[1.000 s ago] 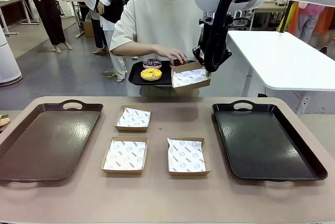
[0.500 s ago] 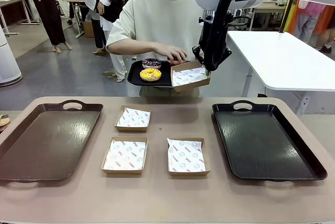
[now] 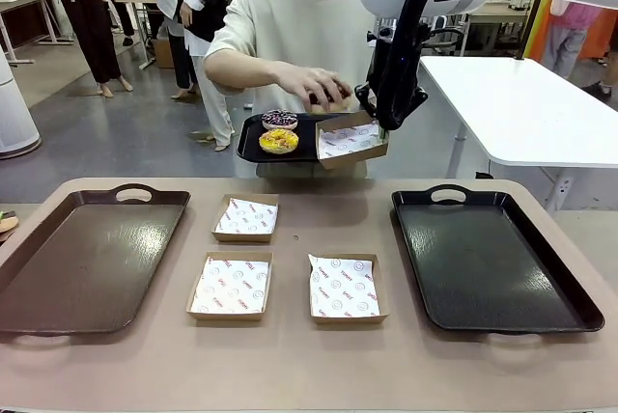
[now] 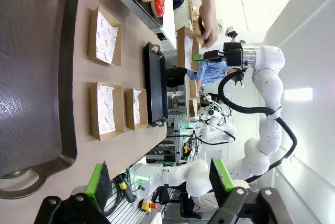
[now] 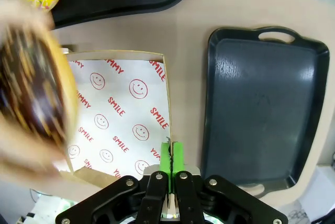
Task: Individually package the donuts and arrange them on the tray.
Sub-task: Place the picked Paper togo box on the Handle tray while simultaneously picking up another Paper togo box from the table with the other hand.
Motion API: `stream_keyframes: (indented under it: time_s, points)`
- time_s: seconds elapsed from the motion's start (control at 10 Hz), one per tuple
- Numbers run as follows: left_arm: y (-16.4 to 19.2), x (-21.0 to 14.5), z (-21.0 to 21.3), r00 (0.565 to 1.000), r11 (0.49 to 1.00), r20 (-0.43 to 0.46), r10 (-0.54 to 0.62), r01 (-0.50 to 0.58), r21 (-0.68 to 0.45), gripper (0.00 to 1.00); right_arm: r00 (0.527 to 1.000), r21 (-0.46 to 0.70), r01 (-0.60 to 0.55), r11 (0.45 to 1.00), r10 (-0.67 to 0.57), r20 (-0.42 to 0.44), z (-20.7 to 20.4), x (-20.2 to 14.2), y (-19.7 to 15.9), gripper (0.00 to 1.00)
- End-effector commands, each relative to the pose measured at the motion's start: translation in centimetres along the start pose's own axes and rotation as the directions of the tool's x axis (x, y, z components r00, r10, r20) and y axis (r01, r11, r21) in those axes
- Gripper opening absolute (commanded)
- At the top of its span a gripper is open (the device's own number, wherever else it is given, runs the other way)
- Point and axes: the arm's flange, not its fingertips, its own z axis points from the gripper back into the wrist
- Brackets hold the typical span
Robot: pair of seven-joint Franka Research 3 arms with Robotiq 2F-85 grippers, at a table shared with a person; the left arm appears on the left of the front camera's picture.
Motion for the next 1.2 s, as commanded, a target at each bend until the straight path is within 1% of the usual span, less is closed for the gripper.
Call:
stream_keyframes:
  time_s: [0.0,1.1]
  points:
    - [-0.13,0.14,-0.01,1.0,1.0,0.011,-0.005,0.005,-0.011,1.0,1.0,-0.005,0.003,1.0,-0.003,-0.004,-0.18,-0.24,-0.24,0.0]
    - [-0.13,0.14,-0.01,1.0,1.0,0.011,-0.005,0.005,-0.011,1.0,1.0,-0.005,0.003,1.0,-0.003,-0.004,-0.18,-0.24,-0.24,0.0]
